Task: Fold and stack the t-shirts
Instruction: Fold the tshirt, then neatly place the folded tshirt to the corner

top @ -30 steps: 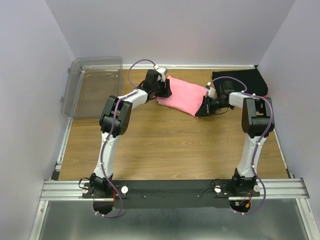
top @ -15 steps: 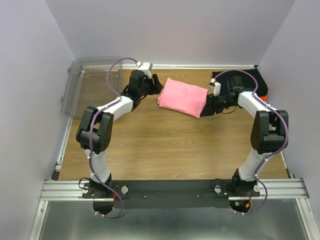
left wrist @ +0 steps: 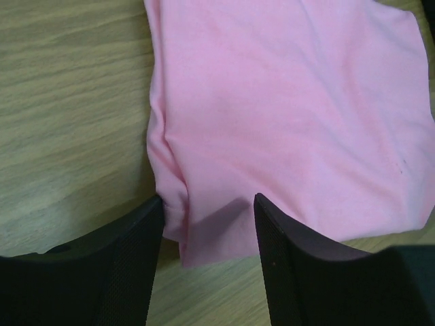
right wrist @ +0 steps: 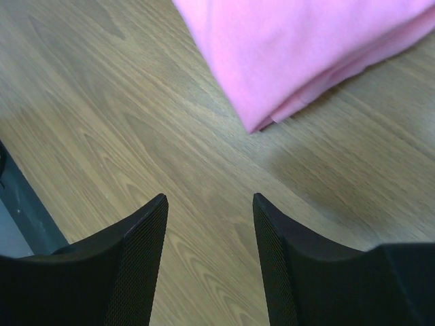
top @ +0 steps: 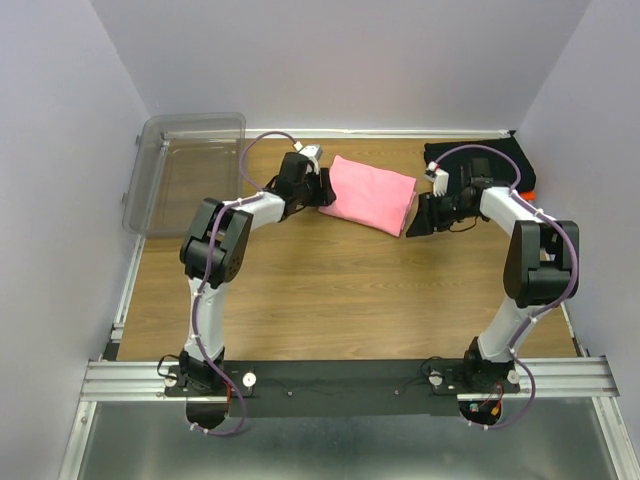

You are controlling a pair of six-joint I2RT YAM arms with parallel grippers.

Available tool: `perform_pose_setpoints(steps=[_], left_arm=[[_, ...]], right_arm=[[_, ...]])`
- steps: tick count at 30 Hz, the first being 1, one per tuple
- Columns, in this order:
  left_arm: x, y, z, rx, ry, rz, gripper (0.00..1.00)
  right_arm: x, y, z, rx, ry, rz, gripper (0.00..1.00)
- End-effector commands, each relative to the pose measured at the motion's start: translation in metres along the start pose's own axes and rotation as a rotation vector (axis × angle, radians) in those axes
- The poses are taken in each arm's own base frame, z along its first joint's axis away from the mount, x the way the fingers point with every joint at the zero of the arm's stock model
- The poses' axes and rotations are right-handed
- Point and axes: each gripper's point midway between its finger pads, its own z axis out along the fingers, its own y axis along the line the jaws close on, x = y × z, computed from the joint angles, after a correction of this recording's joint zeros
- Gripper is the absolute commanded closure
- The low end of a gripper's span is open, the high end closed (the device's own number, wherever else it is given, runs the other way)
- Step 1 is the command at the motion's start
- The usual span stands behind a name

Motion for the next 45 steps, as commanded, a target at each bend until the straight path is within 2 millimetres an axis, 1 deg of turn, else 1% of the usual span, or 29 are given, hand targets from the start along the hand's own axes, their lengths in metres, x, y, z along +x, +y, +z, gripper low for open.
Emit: perform_pose_setpoints(steps=[1,4,10,12,14,15,16,17,18,19,21,22,23,24,25,26,27,28,30,31,32,34,36,37,39,41,43,44,45], left_arm=[[0.022,0.002,0.008,0.001,0.078,0.017,0.37],[0.023,0.001,0.009,0.004,0.093,0.026,0.39],[0.034,-0.003,0.006,0.037,0.152,0.055,0.54],[0.043,-0.012,0.003,0.096,0.181,0.061,0.69],[0.044,-0.022,0.0,0.157,0.185,0.058,0.75],[0.046,-0.03,-0.004,0.202,0.193,0.05,0.84],[0.047,-0.034,-0.009,0.221,0.181,0.04,0.88],[0.047,-0.037,-0.012,0.233,0.177,0.032,0.99],[0.054,-0.039,-0.021,0.241,0.187,0.013,1.0],[0.054,-0.041,-0.023,0.253,0.176,0.008,1.0],[0.063,-0.049,-0.036,0.294,0.173,-0.008,0.91],[0.066,-0.05,-0.04,0.297,0.176,-0.025,0.85],[0.072,-0.053,-0.043,0.306,0.182,-0.029,0.81],[0.077,-0.059,-0.047,0.327,0.188,-0.034,0.7],[0.083,-0.06,-0.053,0.334,0.184,-0.037,0.53],[0.086,-0.061,-0.057,0.334,0.184,-0.051,0.42],[0.085,-0.061,-0.065,0.331,0.165,-0.052,0.25],[0.084,-0.059,-0.068,0.313,0.153,-0.055,0.2],[0.074,-0.051,-0.074,0.249,0.102,-0.062,0.16],[0.066,-0.052,-0.085,0.24,0.063,-0.066,0.14],[0.059,-0.051,-0.091,0.229,0.032,-0.072,0.1],[0.046,-0.052,-0.105,0.218,-0.025,-0.084,0.09],[0.043,-0.048,-0.113,0.196,-0.049,-0.088,0.09],[0.034,-0.048,-0.12,0.184,-0.081,-0.084,0.09],[0.034,-0.046,-0.127,0.174,-0.095,-0.083,0.09],[0.028,-0.046,-0.136,0.172,-0.119,-0.077,0.09],[0.032,-0.045,-0.149,0.168,-0.14,-0.076,0.09],[0.023,-0.049,-0.155,0.174,-0.168,-0.07,0.09],[0.028,-0.047,-0.161,0.167,-0.171,-0.071,0.09]], right_arm=[[0.001,-0.008,-0.009,0.034,-0.023,0.01,0.39],[0.001,-0.01,-0.011,0.029,-0.031,0.02,0.39],[-0.002,-0.015,-0.018,0.031,-0.053,0.03,0.39],[-0.003,-0.016,-0.021,0.033,-0.062,0.032,0.39],[-0.005,-0.018,-0.024,0.037,-0.07,0.036,0.39],[-0.005,-0.02,-0.025,0.045,-0.072,0.036,0.39],[-0.004,-0.022,-0.028,0.057,-0.075,0.045,0.39],[-0.004,-0.025,-0.029,0.069,-0.076,0.048,0.39],[-0.005,-0.028,-0.031,0.086,-0.077,0.053,0.38],[-0.006,-0.03,-0.032,0.097,-0.08,0.058,0.34],[-0.009,-0.035,-0.03,0.111,-0.088,0.083,0.25],[-0.012,-0.035,-0.03,0.108,-0.096,0.084,0.17],[-0.016,-0.036,-0.03,0.108,-0.106,0.105,0.0],[-0.022,-0.037,-0.029,0.105,-0.125,0.101,0.0],[-0.024,-0.042,-0.026,0.11,-0.127,0.121,0.0],[-0.029,-0.045,-0.024,0.109,-0.139,0.141,0.0],[-0.034,-0.052,-0.019,0.119,-0.141,0.167,0.0],[-0.037,-0.058,-0.016,0.135,-0.145,0.192,0.0],[-0.043,-0.061,-0.01,0.12,-0.147,0.221,0.0],[-0.043,-0.063,-0.004,0.125,-0.141,0.243,0.0],[-0.04,-0.068,0.004,0.132,-0.125,0.263,0.0],[-0.04,-0.067,0.012,0.139,-0.113,0.279,0.0],[-0.045,-0.067,0.018,0.149,-0.122,0.276,0.0],[-0.047,-0.068,0.021,0.151,-0.127,0.276,0.0],[-0.049,-0.07,0.027,0.162,-0.12,0.276,0.0],[-0.057,-0.071,0.03,0.172,-0.131,0.296,0.0],[-0.054,-0.078,0.041,0.192,-0.113,0.322,0.0],[-0.052,-0.081,0.044,0.197,-0.108,0.341,0.0],[-0.05,-0.084,0.048,0.21,-0.1,0.368,0.0]])
